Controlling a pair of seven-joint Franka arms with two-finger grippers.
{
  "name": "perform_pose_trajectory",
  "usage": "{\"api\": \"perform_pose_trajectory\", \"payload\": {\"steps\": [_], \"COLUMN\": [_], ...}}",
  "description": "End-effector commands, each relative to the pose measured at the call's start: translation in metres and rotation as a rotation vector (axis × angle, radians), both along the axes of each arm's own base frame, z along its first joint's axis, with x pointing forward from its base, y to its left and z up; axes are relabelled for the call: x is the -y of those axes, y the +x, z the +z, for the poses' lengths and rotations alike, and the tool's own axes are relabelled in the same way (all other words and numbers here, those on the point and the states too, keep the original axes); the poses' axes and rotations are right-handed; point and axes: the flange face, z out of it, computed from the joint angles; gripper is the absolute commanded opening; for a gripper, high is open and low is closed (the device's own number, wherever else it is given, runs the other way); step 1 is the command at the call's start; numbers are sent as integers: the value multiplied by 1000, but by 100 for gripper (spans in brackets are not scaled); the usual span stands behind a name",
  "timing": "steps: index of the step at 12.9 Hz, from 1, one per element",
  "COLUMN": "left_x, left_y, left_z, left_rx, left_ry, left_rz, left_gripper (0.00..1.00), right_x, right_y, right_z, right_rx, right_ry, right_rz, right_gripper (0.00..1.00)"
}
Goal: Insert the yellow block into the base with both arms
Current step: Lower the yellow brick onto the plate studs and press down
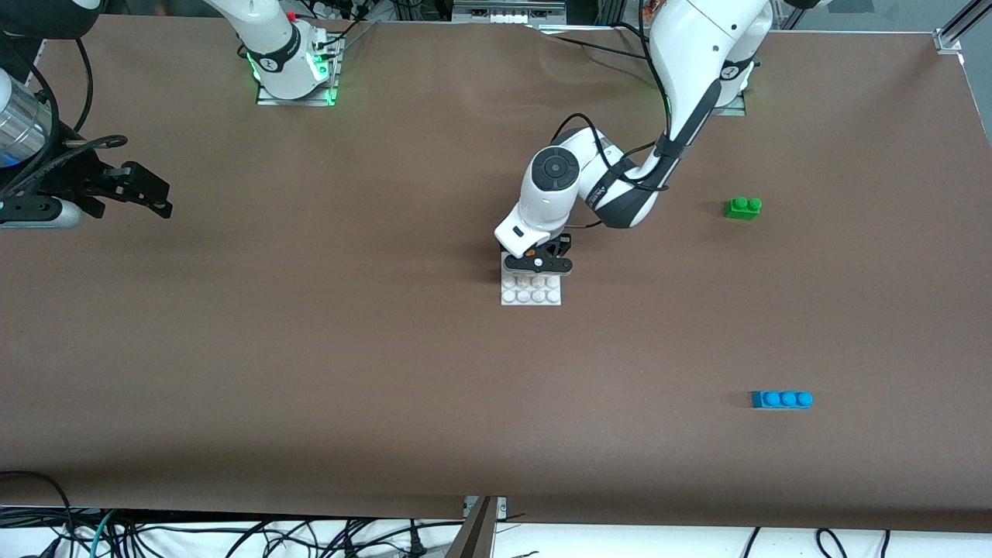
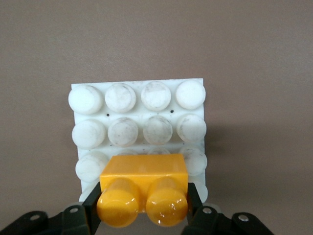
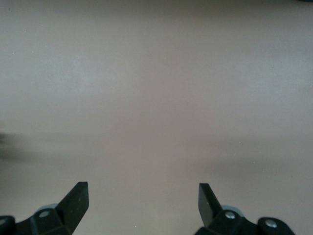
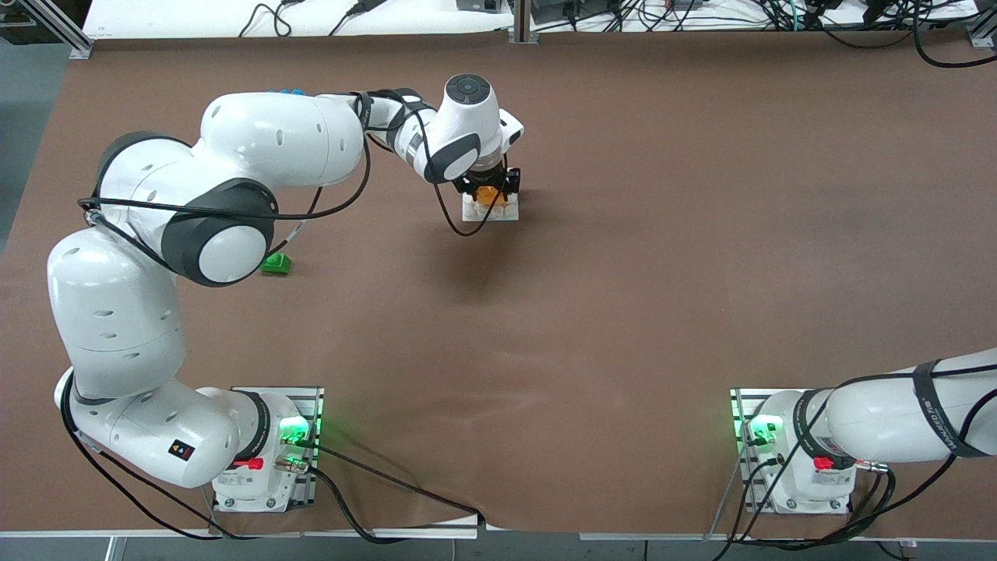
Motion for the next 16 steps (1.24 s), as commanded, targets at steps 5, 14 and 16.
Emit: {"api": "perform_pose_trajectory", "payload": {"steps": [5,14,16], "left_x": [2,2,2], "left_y": [8,6,5], "left_z": [2,-1,-2], "left_rx": [23,33,33], "left_ry": [26,39,43], "left_rz": [5,-15,-18], "left_gripper": [33,38,38], "right_x": [2,2,2], "right_y": [0,0,0], "right_z": [3,3,3], "right_rx": [1,-1,1], "right_ry": [2,2,2], "right_rz": [-10,-10,-10], "right_gripper": [99,99,99]}}
